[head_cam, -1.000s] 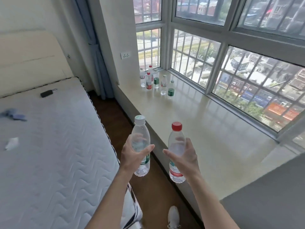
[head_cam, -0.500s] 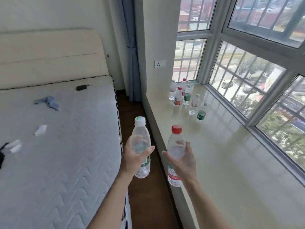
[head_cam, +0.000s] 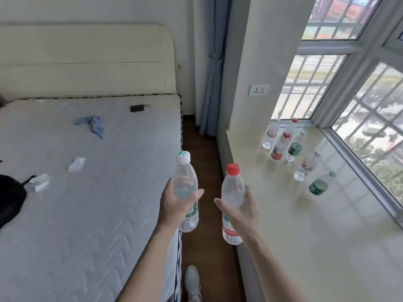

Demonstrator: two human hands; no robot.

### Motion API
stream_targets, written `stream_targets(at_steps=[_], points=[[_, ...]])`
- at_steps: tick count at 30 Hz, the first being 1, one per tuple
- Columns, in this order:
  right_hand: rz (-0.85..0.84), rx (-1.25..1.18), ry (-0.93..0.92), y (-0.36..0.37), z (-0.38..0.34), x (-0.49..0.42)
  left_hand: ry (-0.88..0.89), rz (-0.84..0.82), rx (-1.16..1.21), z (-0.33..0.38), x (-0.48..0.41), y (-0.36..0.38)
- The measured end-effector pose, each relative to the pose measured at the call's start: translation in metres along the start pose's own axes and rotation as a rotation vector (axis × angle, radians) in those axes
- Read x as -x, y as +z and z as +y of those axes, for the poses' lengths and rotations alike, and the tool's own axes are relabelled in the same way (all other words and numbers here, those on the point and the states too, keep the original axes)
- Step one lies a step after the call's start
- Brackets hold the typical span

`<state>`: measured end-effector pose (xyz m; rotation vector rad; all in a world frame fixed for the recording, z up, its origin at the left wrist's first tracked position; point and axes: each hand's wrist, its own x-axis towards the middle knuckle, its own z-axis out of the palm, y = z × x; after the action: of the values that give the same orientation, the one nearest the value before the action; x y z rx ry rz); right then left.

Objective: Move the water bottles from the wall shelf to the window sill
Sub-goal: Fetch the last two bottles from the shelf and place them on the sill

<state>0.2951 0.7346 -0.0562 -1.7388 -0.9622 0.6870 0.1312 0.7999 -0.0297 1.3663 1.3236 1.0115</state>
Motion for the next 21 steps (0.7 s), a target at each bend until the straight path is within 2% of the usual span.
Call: stream_targets(at_steps=[9,21], points=[[0.025,0.01,-0.01,0.067,-0.044,-0.153,-0.013,-0.064,0.003,0.023,-0.168,0.002],[0.121,0.036,0.066,0.063,-0.028,-0.271,0.02,-0.189,-0.027,0.025,-0.294,0.066]])
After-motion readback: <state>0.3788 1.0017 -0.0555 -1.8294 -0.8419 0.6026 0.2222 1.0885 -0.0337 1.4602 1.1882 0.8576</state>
